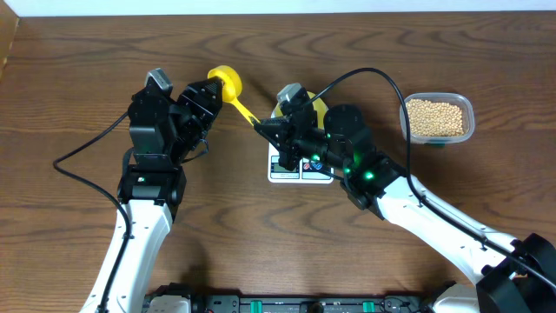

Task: Scoop item into bowl and weigh 50g on scale
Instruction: 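Grasp the scoop handle with the right gripper beside the left gripper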

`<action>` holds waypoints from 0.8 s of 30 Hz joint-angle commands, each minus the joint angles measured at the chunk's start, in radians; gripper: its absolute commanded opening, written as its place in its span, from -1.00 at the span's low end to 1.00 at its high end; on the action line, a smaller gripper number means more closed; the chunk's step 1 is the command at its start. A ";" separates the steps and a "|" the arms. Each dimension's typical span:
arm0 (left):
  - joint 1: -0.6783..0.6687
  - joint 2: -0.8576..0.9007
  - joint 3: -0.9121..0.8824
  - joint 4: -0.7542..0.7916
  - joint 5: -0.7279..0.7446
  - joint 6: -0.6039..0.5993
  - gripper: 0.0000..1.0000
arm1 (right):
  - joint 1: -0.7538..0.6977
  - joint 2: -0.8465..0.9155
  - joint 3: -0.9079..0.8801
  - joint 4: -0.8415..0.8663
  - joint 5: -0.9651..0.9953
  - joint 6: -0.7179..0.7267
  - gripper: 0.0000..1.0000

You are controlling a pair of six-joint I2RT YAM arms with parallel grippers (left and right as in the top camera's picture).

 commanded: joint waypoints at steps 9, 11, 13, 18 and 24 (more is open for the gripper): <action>0.004 -0.008 0.003 0.002 -0.014 0.017 -0.42 | 0.042 -0.021 0.011 0.008 0.007 -0.020 -0.97; 0.004 -0.008 0.003 0.002 -0.013 0.017 -0.44 | 0.042 -0.021 0.011 0.008 0.016 -0.020 -0.97; 0.004 -0.008 0.003 0.002 -0.014 0.017 -0.46 | 0.042 -0.021 0.011 0.008 0.025 -0.021 -0.98; 0.004 -0.008 0.003 0.001 -0.013 0.017 -0.46 | 0.042 -0.021 0.011 0.008 0.070 -0.055 -0.97; 0.004 -0.008 0.003 0.001 -0.013 0.018 -0.47 | 0.043 -0.021 0.011 0.008 0.084 -0.098 -0.98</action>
